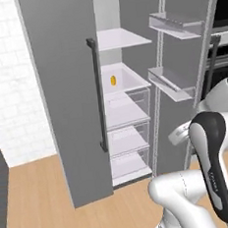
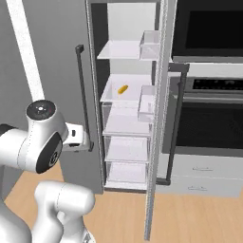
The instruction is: Place one corn and one fish in each tupperware on the nearby counter, to pack two identical lunches.
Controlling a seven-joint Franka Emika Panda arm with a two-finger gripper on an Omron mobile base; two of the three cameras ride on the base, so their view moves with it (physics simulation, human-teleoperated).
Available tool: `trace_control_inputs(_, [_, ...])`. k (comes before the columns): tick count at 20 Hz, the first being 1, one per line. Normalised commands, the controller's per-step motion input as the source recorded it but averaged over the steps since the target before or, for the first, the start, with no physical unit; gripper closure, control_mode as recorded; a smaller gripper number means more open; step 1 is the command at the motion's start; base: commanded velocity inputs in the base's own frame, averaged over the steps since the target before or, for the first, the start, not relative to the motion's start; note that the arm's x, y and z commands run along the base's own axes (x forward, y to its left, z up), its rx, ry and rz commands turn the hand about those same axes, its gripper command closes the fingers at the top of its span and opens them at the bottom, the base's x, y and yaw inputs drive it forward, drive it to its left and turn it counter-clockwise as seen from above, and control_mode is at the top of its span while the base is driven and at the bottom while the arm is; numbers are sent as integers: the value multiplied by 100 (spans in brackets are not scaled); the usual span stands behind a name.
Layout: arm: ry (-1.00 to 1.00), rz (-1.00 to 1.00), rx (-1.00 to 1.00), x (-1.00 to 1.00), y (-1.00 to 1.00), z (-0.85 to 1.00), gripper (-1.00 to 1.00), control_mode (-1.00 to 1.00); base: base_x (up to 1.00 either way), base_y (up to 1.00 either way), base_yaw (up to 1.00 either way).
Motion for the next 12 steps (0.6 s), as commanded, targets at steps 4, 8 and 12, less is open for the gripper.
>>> trace_control_inputs(4, [0, 0, 0, 0, 0, 0, -100, 100, 77, 25, -22])
trace_control_inputs(8, [0, 0, 0, 0, 0, 0, -100, 100, 75, 0, -16])
trace_control_inputs(12, [0, 0, 0, 0, 0, 0, -100, 100, 68, 0, -12])
